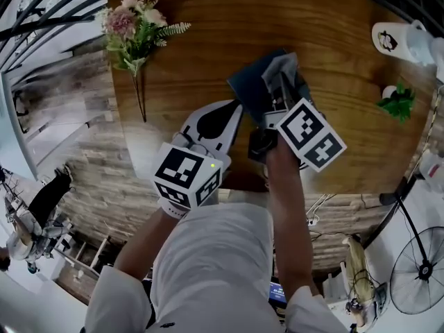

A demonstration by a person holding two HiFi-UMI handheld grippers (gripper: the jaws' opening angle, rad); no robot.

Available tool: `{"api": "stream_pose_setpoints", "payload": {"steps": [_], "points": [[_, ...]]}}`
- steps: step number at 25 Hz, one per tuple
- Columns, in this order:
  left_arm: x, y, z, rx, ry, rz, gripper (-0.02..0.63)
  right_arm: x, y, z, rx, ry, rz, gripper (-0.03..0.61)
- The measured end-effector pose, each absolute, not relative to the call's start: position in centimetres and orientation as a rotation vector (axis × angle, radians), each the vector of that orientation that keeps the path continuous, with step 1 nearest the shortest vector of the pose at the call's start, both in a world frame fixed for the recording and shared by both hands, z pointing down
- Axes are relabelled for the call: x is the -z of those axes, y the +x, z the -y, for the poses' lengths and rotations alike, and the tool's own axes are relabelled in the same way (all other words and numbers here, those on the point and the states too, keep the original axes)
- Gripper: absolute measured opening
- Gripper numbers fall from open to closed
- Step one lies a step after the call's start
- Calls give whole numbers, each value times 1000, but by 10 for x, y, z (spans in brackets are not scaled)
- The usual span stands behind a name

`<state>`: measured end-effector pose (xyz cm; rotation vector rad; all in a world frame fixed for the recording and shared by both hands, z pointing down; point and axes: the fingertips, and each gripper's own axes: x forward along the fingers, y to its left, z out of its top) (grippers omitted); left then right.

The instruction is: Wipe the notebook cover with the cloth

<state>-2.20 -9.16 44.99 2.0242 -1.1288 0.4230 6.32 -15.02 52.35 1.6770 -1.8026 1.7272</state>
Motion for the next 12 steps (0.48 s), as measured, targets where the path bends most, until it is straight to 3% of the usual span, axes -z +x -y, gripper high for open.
{"api": "stream_pose_setpoints", "payload": {"steps": [12], "points": [[-451, -41, 88, -405, 2002, 1155, 18, -521, 30, 170, -1764, 1546, 1914, 29]]}}
